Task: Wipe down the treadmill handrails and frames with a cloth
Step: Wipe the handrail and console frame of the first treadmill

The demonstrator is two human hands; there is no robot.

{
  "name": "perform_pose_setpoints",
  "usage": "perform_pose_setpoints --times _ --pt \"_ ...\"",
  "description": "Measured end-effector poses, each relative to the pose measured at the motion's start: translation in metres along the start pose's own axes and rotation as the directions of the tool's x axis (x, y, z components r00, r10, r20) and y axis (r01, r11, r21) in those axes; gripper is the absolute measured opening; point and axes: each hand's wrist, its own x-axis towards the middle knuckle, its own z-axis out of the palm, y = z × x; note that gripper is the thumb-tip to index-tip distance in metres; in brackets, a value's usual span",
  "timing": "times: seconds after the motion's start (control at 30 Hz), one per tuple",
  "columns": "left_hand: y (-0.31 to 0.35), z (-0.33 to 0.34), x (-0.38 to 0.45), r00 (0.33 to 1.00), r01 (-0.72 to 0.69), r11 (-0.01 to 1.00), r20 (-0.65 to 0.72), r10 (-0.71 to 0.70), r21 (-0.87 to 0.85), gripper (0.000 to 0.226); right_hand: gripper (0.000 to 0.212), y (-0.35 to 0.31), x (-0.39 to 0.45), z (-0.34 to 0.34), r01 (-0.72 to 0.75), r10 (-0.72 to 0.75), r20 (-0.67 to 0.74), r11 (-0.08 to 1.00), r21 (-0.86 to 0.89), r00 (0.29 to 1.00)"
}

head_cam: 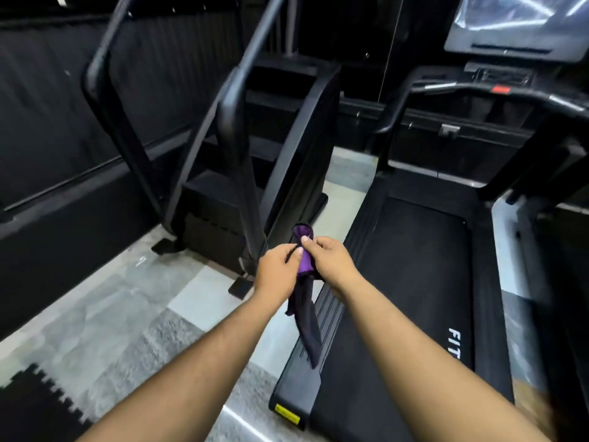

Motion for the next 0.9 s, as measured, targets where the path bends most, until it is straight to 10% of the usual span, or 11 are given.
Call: perform_pose_setpoints --times 0.37,0.57,0.73,0.9 --pt "0.036 -0.03 0.032 0.993 -0.091 0.996 0.08 0.091 -0.003 0.048 0.03 -0.04 0.027 -0.038 0.117 -0.107 0.146 0.991 -0.059 0.984" --pt "0.05 -0.051 0.078 1.0 0.013 0.943 0.014 -0.009 -0.333 0.042 0.051 -0.022 0.061 -0.035 0.161 -0.163 0.092 0.987 0.025 0.982" --pt "0.057 -0.081 0.121 0.999 -0.009 0.823 -0.038 -0.016 -0.568 0.028 0.02 -0.044 0.084 -0.015 0.19 -0.208 0.107 0.97 0.154 0.972" --pt "-0.005 -0.087 0.129 0.836 0.501 0.607 0.527 -0.154 -0.617 0.068 0.027 -0.075 0.122 0.014 0.132 -0.14 -0.009 0.902 0.41 0.99"
